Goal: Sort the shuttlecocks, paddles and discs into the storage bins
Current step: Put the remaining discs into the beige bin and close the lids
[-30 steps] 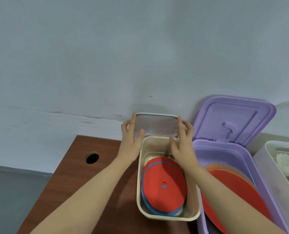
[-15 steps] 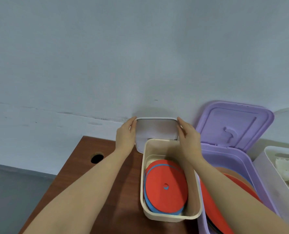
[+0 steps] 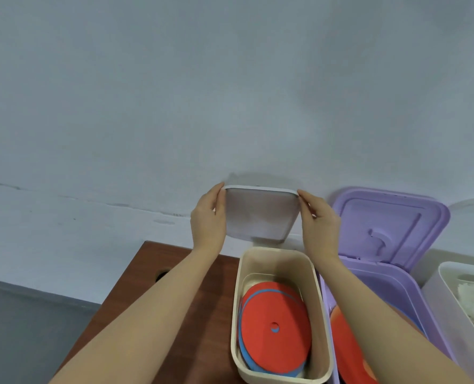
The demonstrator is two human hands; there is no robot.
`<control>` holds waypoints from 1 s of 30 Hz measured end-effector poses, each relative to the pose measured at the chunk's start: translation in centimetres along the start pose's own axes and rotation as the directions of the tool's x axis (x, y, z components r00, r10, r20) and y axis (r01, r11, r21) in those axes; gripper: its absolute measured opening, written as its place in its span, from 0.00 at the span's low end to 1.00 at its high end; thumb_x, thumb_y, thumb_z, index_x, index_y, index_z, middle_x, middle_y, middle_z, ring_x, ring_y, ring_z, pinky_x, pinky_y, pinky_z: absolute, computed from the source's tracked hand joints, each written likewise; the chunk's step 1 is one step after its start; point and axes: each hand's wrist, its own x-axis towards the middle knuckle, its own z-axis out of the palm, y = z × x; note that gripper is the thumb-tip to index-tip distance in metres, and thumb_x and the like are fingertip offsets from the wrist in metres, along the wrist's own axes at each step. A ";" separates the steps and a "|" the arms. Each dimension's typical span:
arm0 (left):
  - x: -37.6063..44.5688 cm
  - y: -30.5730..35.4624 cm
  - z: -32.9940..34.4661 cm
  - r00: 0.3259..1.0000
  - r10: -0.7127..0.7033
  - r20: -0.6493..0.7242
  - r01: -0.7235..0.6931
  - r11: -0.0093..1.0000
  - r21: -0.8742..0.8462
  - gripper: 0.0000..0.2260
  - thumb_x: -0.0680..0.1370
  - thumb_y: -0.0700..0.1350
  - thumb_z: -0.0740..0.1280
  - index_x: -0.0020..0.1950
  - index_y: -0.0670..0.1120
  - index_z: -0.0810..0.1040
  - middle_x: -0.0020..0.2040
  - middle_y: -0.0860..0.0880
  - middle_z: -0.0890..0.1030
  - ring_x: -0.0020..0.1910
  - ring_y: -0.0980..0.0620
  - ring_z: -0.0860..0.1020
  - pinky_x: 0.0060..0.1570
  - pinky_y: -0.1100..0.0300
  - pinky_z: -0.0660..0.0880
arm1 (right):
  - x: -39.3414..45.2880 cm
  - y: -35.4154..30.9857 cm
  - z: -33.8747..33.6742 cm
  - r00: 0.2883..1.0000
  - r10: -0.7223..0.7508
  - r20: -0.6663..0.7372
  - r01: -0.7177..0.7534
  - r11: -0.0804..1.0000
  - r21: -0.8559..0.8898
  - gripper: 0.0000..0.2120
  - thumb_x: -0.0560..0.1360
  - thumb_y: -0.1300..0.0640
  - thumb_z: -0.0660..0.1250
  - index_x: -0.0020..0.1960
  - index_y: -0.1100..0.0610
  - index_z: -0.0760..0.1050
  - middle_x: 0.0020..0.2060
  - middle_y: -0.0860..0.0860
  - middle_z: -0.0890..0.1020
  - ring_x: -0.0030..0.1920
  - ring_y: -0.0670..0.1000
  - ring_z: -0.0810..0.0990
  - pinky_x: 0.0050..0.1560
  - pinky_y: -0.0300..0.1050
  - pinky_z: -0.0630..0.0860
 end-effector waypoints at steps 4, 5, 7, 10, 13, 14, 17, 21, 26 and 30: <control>-2.1 1.5 -0.6 0.999 0.026 0.030 -0.026 1.000 -0.009 0.13 0.81 0.50 0.59 0.63 0.51 0.76 0.59 0.59 0.76 0.56 0.64 0.73 0.53 0.75 0.67 | -1.3 -1.0 -2.2 0.998 -0.058 -0.002 0.058 0.998 -0.002 0.11 0.77 0.64 0.64 0.57 0.57 0.80 0.49 0.46 0.81 0.51 0.41 0.77 0.56 0.37 0.72; -2.8 1.9 -0.8 0.999 0.025 0.045 -0.024 0.999 -0.027 0.13 0.80 0.50 0.60 0.63 0.52 0.75 0.58 0.59 0.75 0.55 0.64 0.74 0.53 0.75 0.68 | -1.8 -1.1 -2.8 0.997 -0.082 -0.003 0.082 0.997 -0.005 0.11 0.77 0.64 0.64 0.57 0.57 0.80 0.49 0.46 0.81 0.51 0.42 0.77 0.56 0.37 0.72; -4.3 2.4 -1.2 0.996 0.033 0.082 -0.028 0.998 -0.062 0.11 0.80 0.50 0.61 0.62 0.53 0.75 0.57 0.58 0.75 0.55 0.65 0.74 0.53 0.72 0.69 | -3.0 -1.5 -4.2 0.993 -0.116 0.006 0.116 0.993 0.006 0.11 0.76 0.65 0.64 0.57 0.58 0.79 0.48 0.48 0.81 0.50 0.42 0.77 0.55 0.35 0.72; -6.6 2.7 -2.2 0.988 0.043 0.147 -0.035 0.998 -0.056 0.10 0.79 0.50 0.63 0.59 0.52 0.74 0.55 0.55 0.77 0.55 0.61 0.75 0.52 0.66 0.71 | -5.2 -2.2 -6.0 0.990 -0.129 0.053 0.129 0.992 0.017 0.11 0.76 0.64 0.64 0.57 0.59 0.79 0.48 0.49 0.80 0.50 0.42 0.77 0.54 0.31 0.70; -9.1 2.3 -3.3 0.972 0.055 0.230 -0.060 0.998 0.012 0.09 0.78 0.51 0.64 0.57 0.52 0.72 0.53 0.57 0.76 0.54 0.61 0.74 0.51 0.69 0.69 | -7.7 -2.3 -7.5 0.986 -0.142 0.091 0.146 0.989 -0.033 0.11 0.76 0.60 0.64 0.57 0.60 0.78 0.48 0.49 0.79 0.48 0.38 0.74 0.52 0.25 0.66; -9.9 2.1 -3.7 0.958 0.059 0.279 -0.075 0.996 0.045 0.10 0.78 0.51 0.64 0.58 0.52 0.72 0.54 0.57 0.75 0.53 0.62 0.74 0.50 0.71 0.68 | -8.6 -2.2 -7.9 0.985 -0.141 0.100 0.146 0.988 -0.052 0.12 0.76 0.60 0.63 0.57 0.60 0.78 0.48 0.48 0.78 0.48 0.37 0.74 0.52 0.24 0.65; -11.9 1.1 -4.9 0.886 0.052 0.461 -0.149 0.973 0.175 0.16 0.79 0.52 0.62 0.65 0.50 0.70 0.61 0.56 0.72 0.55 0.61 0.73 0.53 0.71 0.67 | -10.9 -1.5 -9.2 0.981 -0.097 0.169 0.115 0.988 -0.099 0.11 0.77 0.62 0.64 0.58 0.59 0.78 0.51 0.48 0.78 0.52 0.39 0.74 0.55 0.24 0.65; -14.3 -0.6 -6.3 0.818 0.077 0.570 -0.279 0.920 0.276 0.17 0.79 0.49 0.62 0.67 0.45 0.72 0.68 0.49 0.71 0.69 0.53 0.66 0.65 0.66 0.60 | -13.9 -0.3 -10.9 0.948 -0.124 0.294 0.187 0.963 -0.195 0.11 0.76 0.62 0.65 0.58 0.59 0.78 0.56 0.51 0.78 0.55 0.41 0.73 0.58 0.30 0.66; -16.8 -2.6 -7.6 0.743 0.032 0.668 -0.309 0.902 0.301 0.18 0.79 0.48 0.63 0.68 0.44 0.73 0.72 0.47 0.67 0.74 0.53 0.56 0.68 0.67 0.53 | -17.8 1.2 -12.4 0.898 -0.079 0.433 0.232 0.920 -0.315 0.11 0.76 0.61 0.66 0.57 0.59 0.77 0.60 0.52 0.76 0.59 0.47 0.74 0.61 0.35 0.65; -19.0 -4.2 -7.9 0.697 0.074 0.713 -0.404 0.862 0.306 0.14 0.78 0.45 0.64 0.60 0.40 0.78 0.65 0.45 0.75 0.72 0.49 0.62 0.62 0.73 0.53 | -20.5 2.5 -13.1 0.865 -0.052 0.500 0.261 0.897 -0.358 0.09 0.73 0.64 0.69 0.53 0.62 0.79 0.56 0.57 0.78 0.59 0.49 0.72 0.64 0.28 0.59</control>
